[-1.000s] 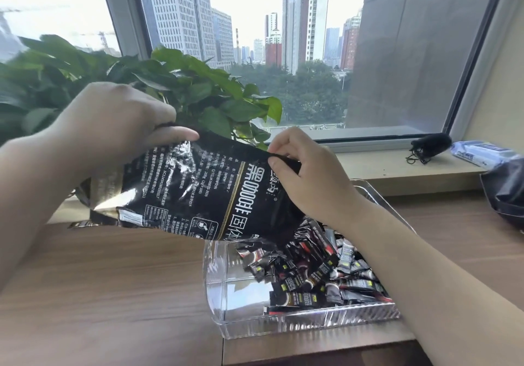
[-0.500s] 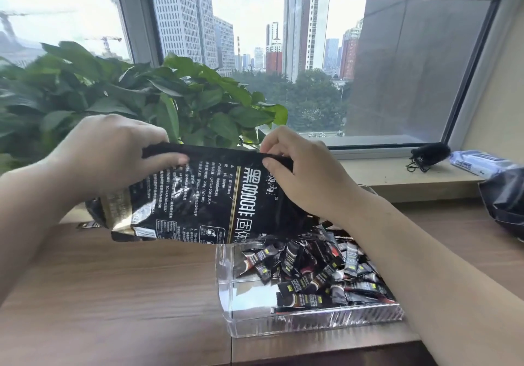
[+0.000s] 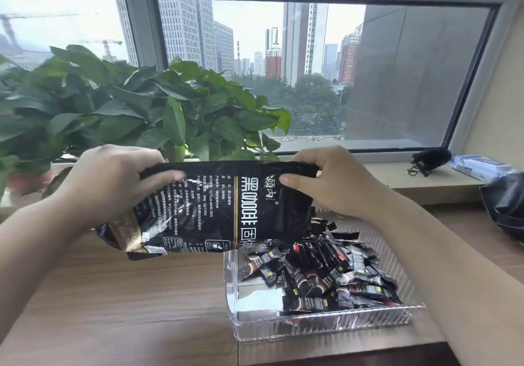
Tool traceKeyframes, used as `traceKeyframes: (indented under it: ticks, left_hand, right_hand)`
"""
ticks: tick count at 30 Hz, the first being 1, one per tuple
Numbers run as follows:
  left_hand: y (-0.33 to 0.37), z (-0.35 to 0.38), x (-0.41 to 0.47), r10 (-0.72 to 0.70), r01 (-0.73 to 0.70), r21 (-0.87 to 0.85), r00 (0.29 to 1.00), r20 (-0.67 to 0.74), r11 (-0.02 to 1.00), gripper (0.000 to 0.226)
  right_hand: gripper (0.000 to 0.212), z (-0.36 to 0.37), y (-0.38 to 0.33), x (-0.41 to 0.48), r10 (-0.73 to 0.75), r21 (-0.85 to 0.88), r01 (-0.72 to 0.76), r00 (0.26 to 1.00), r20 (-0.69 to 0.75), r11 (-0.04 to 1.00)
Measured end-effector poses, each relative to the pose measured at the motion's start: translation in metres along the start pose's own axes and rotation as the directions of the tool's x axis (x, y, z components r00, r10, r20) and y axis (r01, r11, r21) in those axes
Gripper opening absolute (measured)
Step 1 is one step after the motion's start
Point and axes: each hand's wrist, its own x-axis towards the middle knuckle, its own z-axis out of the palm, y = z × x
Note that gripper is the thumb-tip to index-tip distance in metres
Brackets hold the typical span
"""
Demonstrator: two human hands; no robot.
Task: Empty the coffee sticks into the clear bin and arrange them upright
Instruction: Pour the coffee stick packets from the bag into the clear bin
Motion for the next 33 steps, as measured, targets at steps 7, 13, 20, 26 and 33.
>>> traceKeyframes:
  ticks: [7, 13, 20, 26, 33]
  left_hand:
    - [-0.006, 0.01, -0.011, -0.046, 0.043, -0.041, 0.997, -0.058, 0.998, 0.058]
    - [-0.012, 0.008, -0.015, -0.106, 0.103, -0.061, 0.994, -0.037, 0.993, 0.053]
    - [-0.004, -0.006, 0.009, -0.026, 0.025, -0.018, 0.997, -0.078, 1.0, 0.054]
    - [0.0, 0.015, -0.003, -0.071, 0.068, -0.036, 0.993, -0.098, 0.997, 0.059]
    - [0.004, 0.011, -0.002, -0.08, 0.078, -0.04, 0.995, -0.066, 0.996, 0.059]
  right_hand:
    - [0.008, 0.005, -0.004, 0.008, -0.038, 0.024, 0.039, 0.999, -0.027, 0.999]
    - [0.006, 0.01, -0.01, 0.014, -0.064, 0.014, 0.065, 0.996, -0.061, 0.998]
    - [0.006, 0.009, -0.003, 0.015, -0.035, 0.02, 0.038, 0.992, -0.117, 0.999]
    - [0.007, 0.005, -0.001, 0.017, -0.015, 0.011, 0.016, 0.992, -0.125, 1.0]
    - [0.009, 0.004, 0.003, 0.016, 0.009, 0.043, -0.006, 0.996, -0.086, 0.999]
